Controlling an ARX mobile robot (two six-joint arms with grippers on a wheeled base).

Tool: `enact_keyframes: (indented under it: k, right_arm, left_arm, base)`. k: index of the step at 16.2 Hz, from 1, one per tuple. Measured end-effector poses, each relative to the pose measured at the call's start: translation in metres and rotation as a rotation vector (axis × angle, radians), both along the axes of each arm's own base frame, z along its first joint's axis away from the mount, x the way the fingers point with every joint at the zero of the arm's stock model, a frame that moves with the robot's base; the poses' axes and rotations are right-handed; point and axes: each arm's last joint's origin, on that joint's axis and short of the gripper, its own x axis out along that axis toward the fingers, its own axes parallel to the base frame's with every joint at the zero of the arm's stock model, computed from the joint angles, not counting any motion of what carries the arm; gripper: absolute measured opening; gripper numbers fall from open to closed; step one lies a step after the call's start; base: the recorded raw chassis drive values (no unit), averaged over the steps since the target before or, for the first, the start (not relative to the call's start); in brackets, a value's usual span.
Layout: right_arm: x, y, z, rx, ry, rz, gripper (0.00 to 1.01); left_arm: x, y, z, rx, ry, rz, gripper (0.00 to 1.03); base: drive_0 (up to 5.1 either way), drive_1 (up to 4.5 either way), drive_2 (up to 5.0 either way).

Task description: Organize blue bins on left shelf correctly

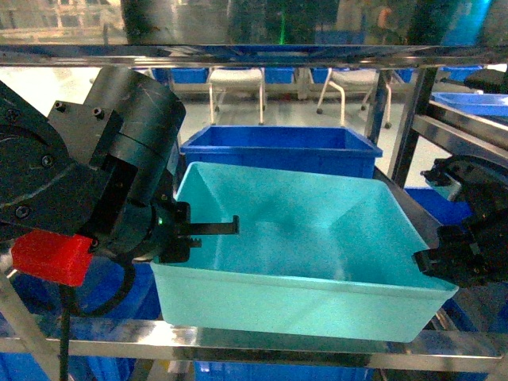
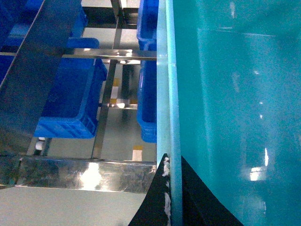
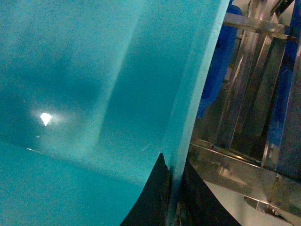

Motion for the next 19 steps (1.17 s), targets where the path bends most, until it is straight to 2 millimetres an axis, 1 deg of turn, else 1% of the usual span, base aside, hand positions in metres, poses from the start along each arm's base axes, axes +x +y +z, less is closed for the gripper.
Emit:
enact_keyframes:
  k: [4, 6, 8, 10, 12, 14, 16, 19]
  right_arm:
    - [0.002, 0.001, 0.0, -0.001, -0.002, 0.004, 0.02]
    - [0.006, 0.003, -0.002, -0.009, -0.004, 0.006, 0.02]
    - [0.012, 0.003, -0.007, -0.019, -0.008, 0.016, 0.02]
    - [0.017, 0.008, -0.011, -0.039, -0.02, 0.041, 0.02]
    - [0.024, 0.009, -0.009, -0.055, -0.051, 0.055, 0.02]
    - [0.028, 0.012, -0.008, -0.07, -0.071, 0.07, 0.02]
    - [0.029, 0.012, -0.009, -0.077, -0.062, 0.075, 0.02]
    - [0.028, 0.017, -0.02, -0.088, -0.023, 0.083, 0.02]
  left_arm:
    - [0.0, 0.0, 0.0, 0.003, 0.006, -0.001, 0.02]
    - [0.008, 0.0, -0.003, 0.0, 0.018, 0.005, 0.02]
    - [0.017, 0.001, -0.011, -0.023, 0.045, 0.018, 0.02]
    - [0.022, 0.004, -0.022, -0.043, 0.087, 0.049, 0.02]
    - [0.028, 0.004, -0.028, -0.065, 0.101, 0.072, 0.02]
    - [0.032, 0.004, -0.03, -0.077, 0.107, 0.084, 0.02]
    - [0.037, 0.005, -0.033, -0.083, 0.111, 0.089, 0.02]
    - [0.041, 0.009, -0.045, -0.077, 0.148, 0.093, 0.02]
  base:
    - [0.0, 0.0, 0.0]
    - [0.0, 0.0, 0.0]
    - [0.0, 0.0, 0.0]
    - [0.0, 0.0, 0.0]
    - [0.0, 0.0, 0.0]
    - [0.0, 0.0, 0.0]
    - [0.0, 0.0, 0.0]
    - [0.0, 0.0, 0.0]
